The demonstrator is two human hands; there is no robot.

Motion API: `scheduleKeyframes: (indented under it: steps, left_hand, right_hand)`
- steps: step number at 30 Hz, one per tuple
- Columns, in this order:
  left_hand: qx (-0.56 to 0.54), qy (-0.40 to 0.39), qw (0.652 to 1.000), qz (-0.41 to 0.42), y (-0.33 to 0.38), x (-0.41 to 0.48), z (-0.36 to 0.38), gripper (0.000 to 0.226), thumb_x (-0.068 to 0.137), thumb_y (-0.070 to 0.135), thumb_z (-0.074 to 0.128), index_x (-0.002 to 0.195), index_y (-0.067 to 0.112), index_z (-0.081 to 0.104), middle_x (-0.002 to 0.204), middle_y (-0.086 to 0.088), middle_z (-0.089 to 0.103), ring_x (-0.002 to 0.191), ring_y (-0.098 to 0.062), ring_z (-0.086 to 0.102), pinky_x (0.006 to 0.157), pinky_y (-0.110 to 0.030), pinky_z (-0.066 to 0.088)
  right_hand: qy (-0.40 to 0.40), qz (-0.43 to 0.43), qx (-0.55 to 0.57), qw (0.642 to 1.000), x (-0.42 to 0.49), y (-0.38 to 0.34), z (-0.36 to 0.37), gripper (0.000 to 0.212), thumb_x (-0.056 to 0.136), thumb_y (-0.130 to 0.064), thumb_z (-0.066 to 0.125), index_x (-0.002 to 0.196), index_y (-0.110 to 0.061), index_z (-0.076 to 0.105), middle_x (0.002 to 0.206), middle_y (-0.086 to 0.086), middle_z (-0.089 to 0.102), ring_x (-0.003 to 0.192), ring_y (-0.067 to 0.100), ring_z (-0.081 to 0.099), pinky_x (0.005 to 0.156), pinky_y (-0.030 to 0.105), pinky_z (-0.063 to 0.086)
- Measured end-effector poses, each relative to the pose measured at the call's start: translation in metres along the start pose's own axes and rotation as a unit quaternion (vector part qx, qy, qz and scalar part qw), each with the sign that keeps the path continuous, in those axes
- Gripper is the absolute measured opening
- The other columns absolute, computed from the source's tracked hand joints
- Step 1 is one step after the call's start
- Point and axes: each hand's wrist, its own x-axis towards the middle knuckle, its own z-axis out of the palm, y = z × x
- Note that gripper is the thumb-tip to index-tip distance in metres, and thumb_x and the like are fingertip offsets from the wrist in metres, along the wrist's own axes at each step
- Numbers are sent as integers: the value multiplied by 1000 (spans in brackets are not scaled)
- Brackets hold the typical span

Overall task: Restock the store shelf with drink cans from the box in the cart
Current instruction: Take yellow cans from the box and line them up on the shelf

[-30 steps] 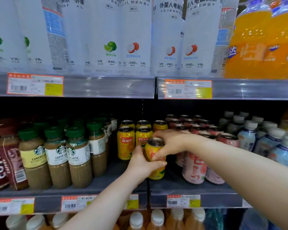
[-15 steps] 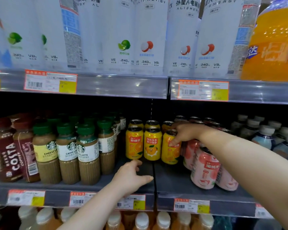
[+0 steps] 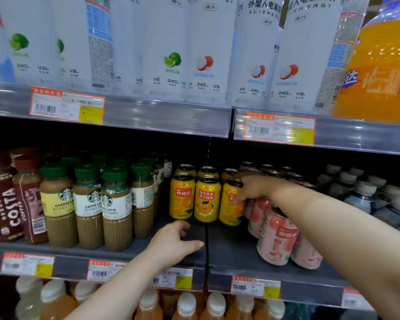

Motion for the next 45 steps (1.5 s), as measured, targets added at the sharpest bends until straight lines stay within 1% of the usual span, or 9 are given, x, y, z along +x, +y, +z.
scheduleKeyframes:
  steps: [6,11,18,23,28,33,39,42,45]
  left_hand:
    - [-36,19,999,25,5,-7,-10,63,76,44,71,129,19,51,116,0,58,106,-15,56,92,-30,47]
    - [5,29,997,77,7,-23,-24,59,78,44,69,129,20,52,128,-5,54,113,-19,54,92,-28,45]
    - [7,75,985,158,30,-69,-16,54,82,37,65,129,15,52,128,-9,53,116,-26,54,98,-40,46]
    - [60,32,975,212,59,-100,14,56,83,41,61,132,19,48,133,-7,50,122,-25,48,99,-40,44]
    - [87,-33,963,252,91,-127,52,57,83,43,59,134,20,45,135,-5,48,124,-27,46,100,-41,42]
    - [116,-79,944,299,137,-161,107,58,83,47,59,133,20,46,134,-6,49,124,-27,46,99,-38,42]
    - [153,-157,899,380,223,-243,209,62,83,56,51,136,25,40,136,-2,46,124,-26,44,96,-40,42]
    - [149,-212,874,412,272,-305,269,67,84,58,50,140,26,36,143,0,41,128,-23,42,99,-39,43]
    - [146,-240,845,454,326,-369,322,66,82,59,53,138,27,38,139,2,44,125,-21,46,97,-38,45]
  right_hand:
    - [99,5,-41,994,-25,-17,-8,86,73,-49,70,145,-24,29,149,8,35,134,28,38,106,35,39]
    - [171,-2,-62,983,-82,-41,-3,66,81,-49,60,139,-27,39,140,8,46,125,31,46,99,40,43]
    - [188,11,-68,980,-178,-50,32,56,80,-52,59,128,-25,50,122,6,56,113,30,52,91,40,44]
    - [182,77,-71,978,-235,-25,46,58,81,-55,55,130,-25,47,125,5,56,116,29,52,91,41,42]
    - [157,143,-69,975,-297,10,59,63,85,-53,53,139,-26,37,140,3,45,128,27,43,104,46,37]
    - [135,225,-55,963,-379,56,75,61,86,-52,52,139,-25,37,140,6,44,129,28,41,105,46,34]
    - [115,345,-67,929,-535,137,101,66,85,-55,52,141,-26,34,139,4,46,128,27,43,104,49,35]
    - [89,419,-61,901,-632,182,117,69,82,-57,53,142,-28,32,142,4,43,129,27,42,106,49,34]
    - [78,492,-43,866,-728,218,130,71,81,-58,54,142,-30,32,143,4,42,131,27,40,106,46,35]
